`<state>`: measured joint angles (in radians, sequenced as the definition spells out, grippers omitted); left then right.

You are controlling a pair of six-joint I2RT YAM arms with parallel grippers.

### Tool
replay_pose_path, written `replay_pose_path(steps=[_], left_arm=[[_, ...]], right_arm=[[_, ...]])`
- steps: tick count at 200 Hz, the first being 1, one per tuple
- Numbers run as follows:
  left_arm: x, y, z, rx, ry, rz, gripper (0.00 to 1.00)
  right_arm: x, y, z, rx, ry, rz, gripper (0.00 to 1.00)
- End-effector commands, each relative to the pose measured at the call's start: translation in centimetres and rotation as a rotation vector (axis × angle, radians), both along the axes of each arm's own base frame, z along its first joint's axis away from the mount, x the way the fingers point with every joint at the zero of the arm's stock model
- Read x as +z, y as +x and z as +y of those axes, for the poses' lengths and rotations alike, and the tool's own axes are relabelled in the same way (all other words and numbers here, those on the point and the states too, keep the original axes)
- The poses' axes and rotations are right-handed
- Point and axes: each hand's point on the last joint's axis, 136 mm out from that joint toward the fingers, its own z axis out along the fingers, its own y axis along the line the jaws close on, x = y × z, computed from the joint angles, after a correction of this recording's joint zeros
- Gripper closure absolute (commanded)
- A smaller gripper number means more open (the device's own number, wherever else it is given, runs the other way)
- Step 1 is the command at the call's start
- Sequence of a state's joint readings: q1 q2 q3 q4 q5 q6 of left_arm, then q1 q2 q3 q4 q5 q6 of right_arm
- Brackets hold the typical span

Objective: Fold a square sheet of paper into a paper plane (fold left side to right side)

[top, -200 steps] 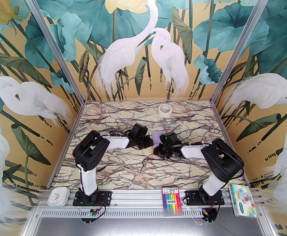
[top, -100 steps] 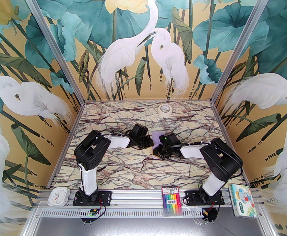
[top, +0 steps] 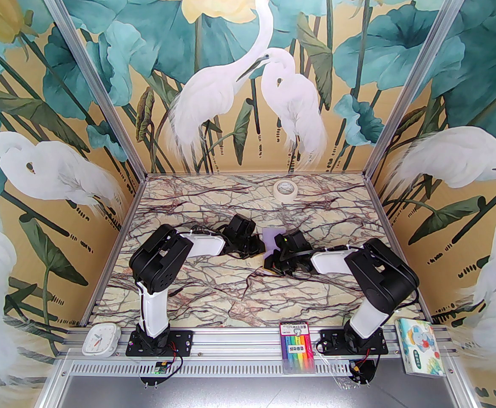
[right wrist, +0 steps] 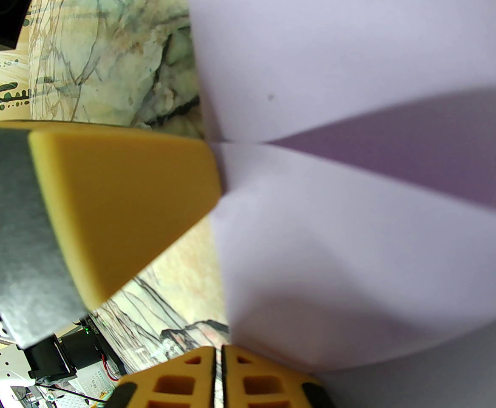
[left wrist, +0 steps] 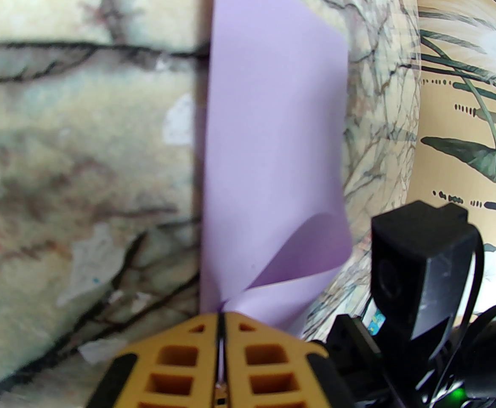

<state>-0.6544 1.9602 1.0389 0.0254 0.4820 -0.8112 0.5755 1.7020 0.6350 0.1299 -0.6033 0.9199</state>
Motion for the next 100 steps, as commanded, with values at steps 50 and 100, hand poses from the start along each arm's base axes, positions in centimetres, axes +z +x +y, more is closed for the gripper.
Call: replay_pose_path(steps=[50,100], left_arm=[[0.2,0.4,-0.3,-0.011,-0.011,-0.001,0.9],[0.4,0.5,-0.4,-0.013,-0.012,-0.005,0.91]], right_arm=[[-2.0,-1.4,-0.8,0.018,-0.079,0.076,0.91],[-2.4,-1.4,-0.9,0.018,-0.096,0.092,0.93]])
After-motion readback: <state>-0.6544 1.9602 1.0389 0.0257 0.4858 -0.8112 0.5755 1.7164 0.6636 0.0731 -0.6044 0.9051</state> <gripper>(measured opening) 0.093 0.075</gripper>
